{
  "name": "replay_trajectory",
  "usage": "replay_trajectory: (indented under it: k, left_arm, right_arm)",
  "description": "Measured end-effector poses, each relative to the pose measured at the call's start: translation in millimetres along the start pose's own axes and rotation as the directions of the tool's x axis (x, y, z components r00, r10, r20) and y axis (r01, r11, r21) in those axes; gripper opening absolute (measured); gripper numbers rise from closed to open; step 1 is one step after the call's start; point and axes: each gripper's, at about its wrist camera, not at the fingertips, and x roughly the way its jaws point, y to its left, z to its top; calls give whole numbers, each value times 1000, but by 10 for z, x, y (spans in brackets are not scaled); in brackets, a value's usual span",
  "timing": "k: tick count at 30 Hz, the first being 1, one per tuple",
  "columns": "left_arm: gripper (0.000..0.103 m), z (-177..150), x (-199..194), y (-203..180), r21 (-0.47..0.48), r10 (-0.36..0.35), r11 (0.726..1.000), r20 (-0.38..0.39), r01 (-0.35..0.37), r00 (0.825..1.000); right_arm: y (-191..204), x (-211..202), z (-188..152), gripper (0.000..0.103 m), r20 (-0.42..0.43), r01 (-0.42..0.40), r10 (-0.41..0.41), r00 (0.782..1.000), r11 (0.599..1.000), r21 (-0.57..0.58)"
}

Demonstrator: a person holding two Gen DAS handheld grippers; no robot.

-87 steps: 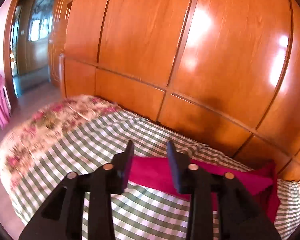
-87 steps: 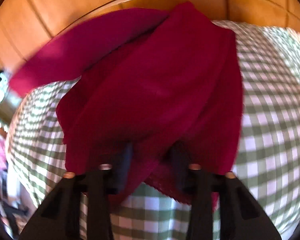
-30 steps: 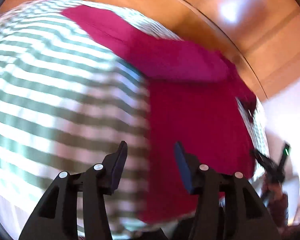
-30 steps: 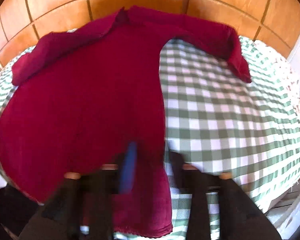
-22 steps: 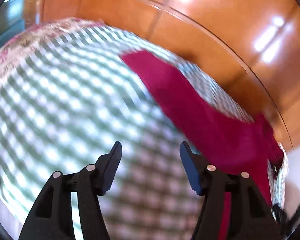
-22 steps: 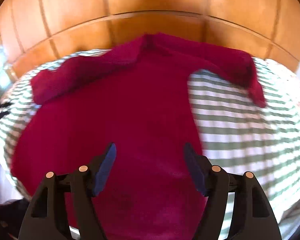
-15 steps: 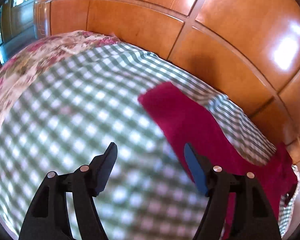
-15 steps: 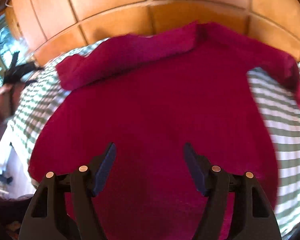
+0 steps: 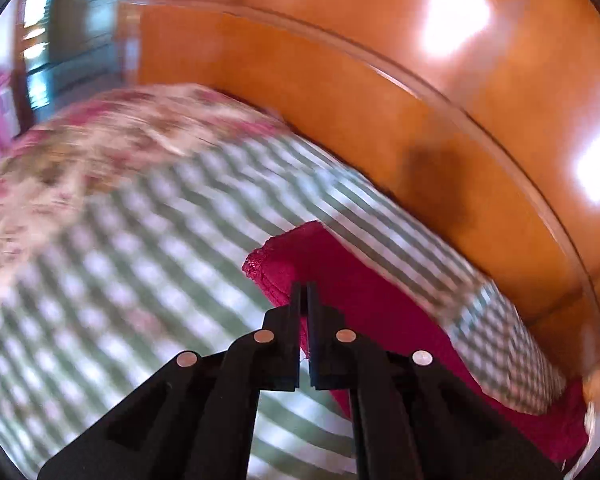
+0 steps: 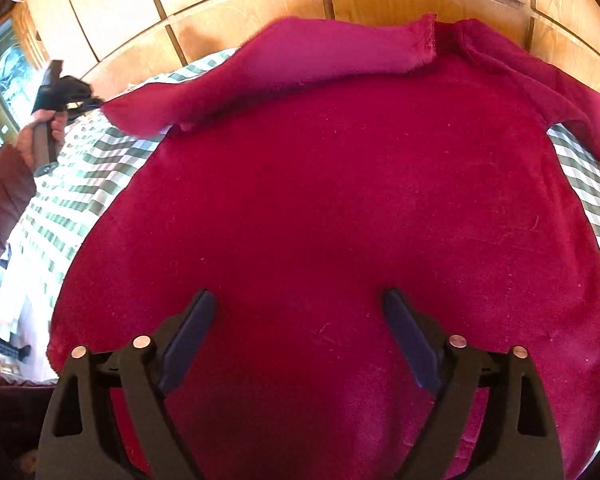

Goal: Fold small clothes
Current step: 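Shake out the sweater and lay it flat on the bed with both grippers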

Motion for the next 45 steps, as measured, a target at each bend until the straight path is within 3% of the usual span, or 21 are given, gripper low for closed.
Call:
replay_trajectory:
  k: [5,6,8,10,13,16,17,20,22,25,28,30,32,34,37,39,42,44,45]
  left_arm:
    - [0,203,-207,441,-77,128,990,79,-121,989]
    - [0,196,-261,477,-76,176,983,102,-169,979]
    - [4,154,-308,522,-69,184,982,97,-178,978]
    - [15,32,-390,586,-84,122,990,71,-116,990]
    - [20,-342,-591,462,-4,-4,1000,24,4,1000]
    - [34,-799,-766,206,91,-168,980,-73,174,983]
    - [39,-926,-811,124,124,-186,972,-100,198,977]
    - [44,-1123,-909,-132,236,-169,954,-90,186,981]
    - [54,-1056,-933,-257,288,-150,944,-53,159,987]
    - [54,-811,-866,-488,327,-164,929,-54,172,985]
    - [53,-613,-713,-876,459,-78,886,0,69,997]
    - [53,-521,-504,-1092,533,-42,845,-12,42,999]
    - [54,-518,-358,-1228,582,-46,811,-27,53,999]
    - [53,-579,-179,-1409,651,-13,759,-41,37,999]
    - [54,-685,135,-1575,735,18,674,-116,73,993]
    - [55,-730,312,-1628,761,38,643,-149,90,988]
    - [55,-809,458,-1641,775,45,621,-189,121,981]
    - [11,-863,402,-1611,774,3,615,-191,149,982]
    - [9,-872,359,-1595,769,-13,622,-177,146,984]
  right_arm:
    - [23,59,24,94,11,1,-1,1000,1000,11]
    - [20,59,23,95,12,4,-4,1000,1000,10]
    - [22,57,25,95,12,12,-12,1000,1000,9]
    - [22,49,33,95,11,11,-11,1000,1000,12]
    - [-34,-10,46,95,12,-3,3,1000,1000,30]
    - [-150,-114,62,94,35,11,-13,999,997,70]
    - [-212,-166,61,94,47,25,-29,998,996,81]
    - [-417,-296,52,94,63,103,-110,992,988,117]
    - [-554,-360,23,94,56,130,-140,989,979,155]
    - [-691,-437,-40,94,58,160,-174,983,968,191]
    - [-744,-407,-80,94,49,152,-168,985,961,231]
    - [-707,-336,-96,94,36,158,-170,985,962,223]
    - [-670,-280,-95,94,22,169,-177,984,964,204]
    - [-657,-241,-67,94,13,176,-182,983,964,198]
    - [-681,-193,-18,94,-5,179,-181,983,962,205]
    - [-689,-169,-4,94,-15,184,-185,983,962,202]
    - [-686,-116,23,95,-31,197,-195,980,962,189]
    - [-672,-92,40,95,-35,207,-204,978,962,177]
    - [-670,-83,43,96,-35,209,-206,978,962,173]
